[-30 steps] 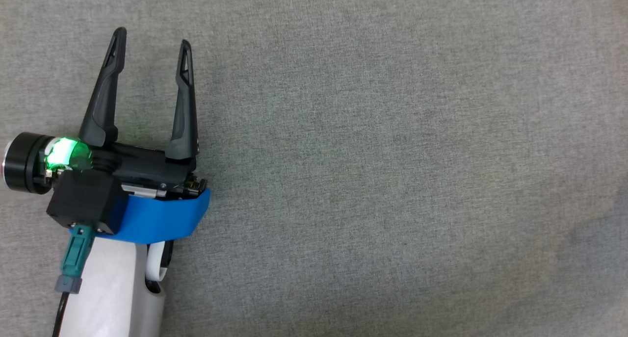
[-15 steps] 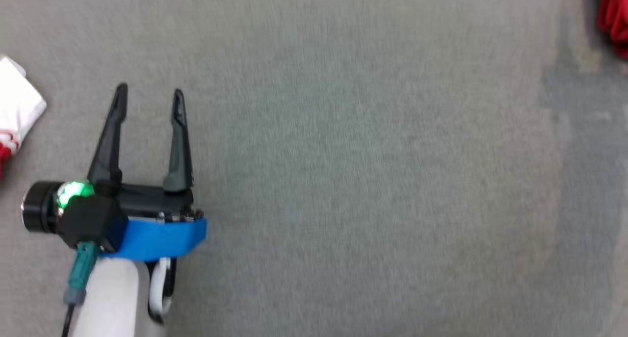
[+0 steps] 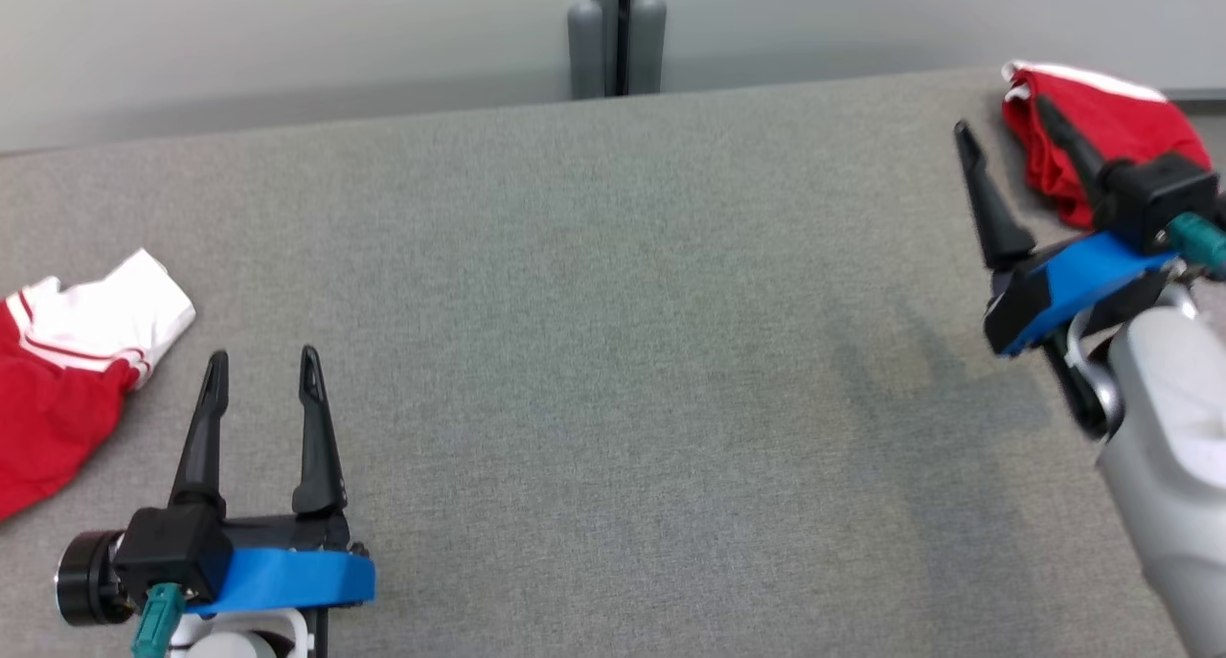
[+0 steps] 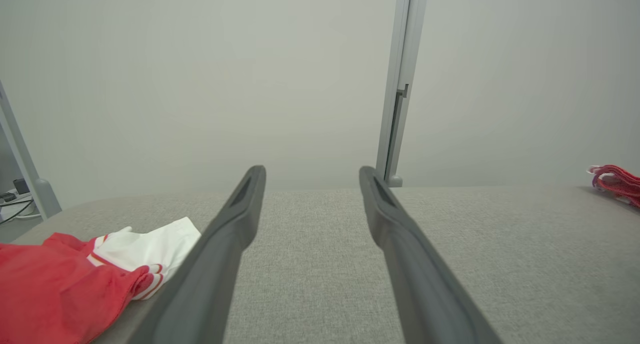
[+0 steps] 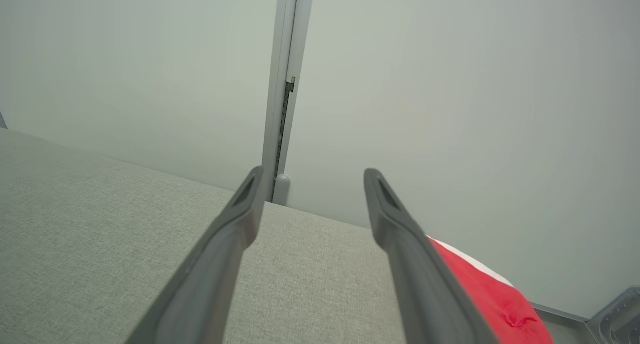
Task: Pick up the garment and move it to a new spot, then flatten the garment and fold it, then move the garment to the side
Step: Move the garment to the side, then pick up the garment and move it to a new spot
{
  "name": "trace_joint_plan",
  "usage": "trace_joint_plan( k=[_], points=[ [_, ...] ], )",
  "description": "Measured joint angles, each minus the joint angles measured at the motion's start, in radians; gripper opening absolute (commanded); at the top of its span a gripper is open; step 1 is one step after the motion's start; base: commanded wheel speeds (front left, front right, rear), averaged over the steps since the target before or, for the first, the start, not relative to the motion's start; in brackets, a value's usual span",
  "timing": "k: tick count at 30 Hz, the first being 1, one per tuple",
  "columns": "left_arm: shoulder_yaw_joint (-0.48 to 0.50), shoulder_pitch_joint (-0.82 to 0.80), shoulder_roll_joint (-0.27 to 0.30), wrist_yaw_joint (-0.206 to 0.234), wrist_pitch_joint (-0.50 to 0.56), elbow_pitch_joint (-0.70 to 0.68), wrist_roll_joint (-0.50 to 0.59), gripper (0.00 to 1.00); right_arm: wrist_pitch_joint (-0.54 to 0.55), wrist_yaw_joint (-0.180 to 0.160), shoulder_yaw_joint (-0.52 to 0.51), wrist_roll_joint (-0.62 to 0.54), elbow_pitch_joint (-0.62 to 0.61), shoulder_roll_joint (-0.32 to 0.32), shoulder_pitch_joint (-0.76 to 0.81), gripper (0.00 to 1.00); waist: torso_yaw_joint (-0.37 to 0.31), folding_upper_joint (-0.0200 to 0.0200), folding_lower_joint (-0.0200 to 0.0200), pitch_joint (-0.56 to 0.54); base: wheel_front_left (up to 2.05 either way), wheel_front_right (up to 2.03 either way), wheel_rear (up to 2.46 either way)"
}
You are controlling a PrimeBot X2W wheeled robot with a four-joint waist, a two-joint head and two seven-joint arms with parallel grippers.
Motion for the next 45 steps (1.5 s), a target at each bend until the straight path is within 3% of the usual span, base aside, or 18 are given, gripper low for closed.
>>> trace_joint_plan(
  k=[12, 25, 33, 45],
  points=[
    [0.012, 0.092, -0.025, 0.002, 0.000, 0.048, -0.010, 1.00, 0.000, 0.000, -0.073, 0.022, -0.182, 0.091, 0.320, 1.00, -0.007, 0.0000, 0.0001, -0.142, 0.00, 0.00, 0.00],
    [0.011, 0.125, -0.035, -0.006, 0.000, 0.087, -0.010, 1.00, 0.000, 0.000, -0.230, -0.036, -0.387, 0.205, 0.654, 1.00, 0.019, 0.0002, 0.0002, -0.190, 0.00, 0.00, 0.00],
    [0.016, 0.130, -0.037, -0.008, 0.000, 0.102, -0.009, 1.00, 0.019, 0.000, -0.263, -0.080, -0.479, 0.256, 0.723, 1.00, 0.023, 0.0002, 0.0002, -0.205, 0.00, 0.00, 0.00],
    [0.034, 0.128, -0.036, -0.020, 0.000, 0.121, 0.000, 1.00, 0.042, 0.000, -0.283, -0.091, -0.522, 0.273, 0.756, 1.00, 0.036, 0.0003, 0.0002, -0.205, 0.00, 0.00, 0.00]
  ],
)
